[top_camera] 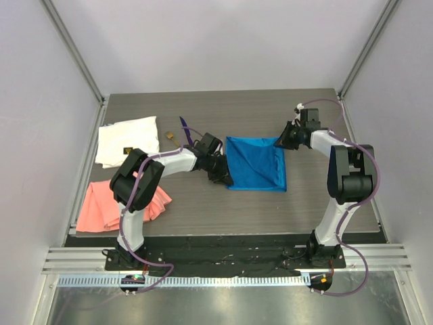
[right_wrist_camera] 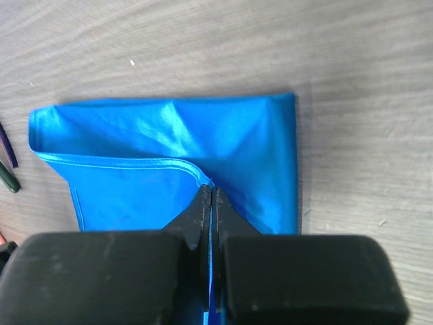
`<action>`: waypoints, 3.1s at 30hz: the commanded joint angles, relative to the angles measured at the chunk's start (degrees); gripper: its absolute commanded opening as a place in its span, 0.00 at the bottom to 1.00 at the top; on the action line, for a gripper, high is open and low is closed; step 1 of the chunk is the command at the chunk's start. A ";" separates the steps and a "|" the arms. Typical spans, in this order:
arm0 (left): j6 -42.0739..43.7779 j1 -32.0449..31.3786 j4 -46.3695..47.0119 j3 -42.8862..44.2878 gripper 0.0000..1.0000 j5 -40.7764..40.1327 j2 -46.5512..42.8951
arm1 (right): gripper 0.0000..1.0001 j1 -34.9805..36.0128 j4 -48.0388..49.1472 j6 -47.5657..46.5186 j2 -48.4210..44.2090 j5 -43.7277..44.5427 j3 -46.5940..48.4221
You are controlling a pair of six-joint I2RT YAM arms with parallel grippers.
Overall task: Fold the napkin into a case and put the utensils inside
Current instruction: Fold the top corner of the square-folded napkin at the center of the board, then smooth out the upper triangle-folded napkin at the center of the board.
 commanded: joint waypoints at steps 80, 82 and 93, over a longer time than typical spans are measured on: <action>-15.93 9.26 24.87 32.72 0.12 13.65 24.27 | 0.02 -3.52 23.00 14.94 -11.38 -24.95 -24.00; -15.58 9.53 24.26 32.81 0.12 13.65 25.15 | 0.02 -4.13 24.05 14.93 -10.07 -25.47 -24.44; -12.86 11.72 21.36 34.39 0.11 13.65 29.90 | 0.38 -7.48 28.89 13.35 -6.89 -25.92 -32.51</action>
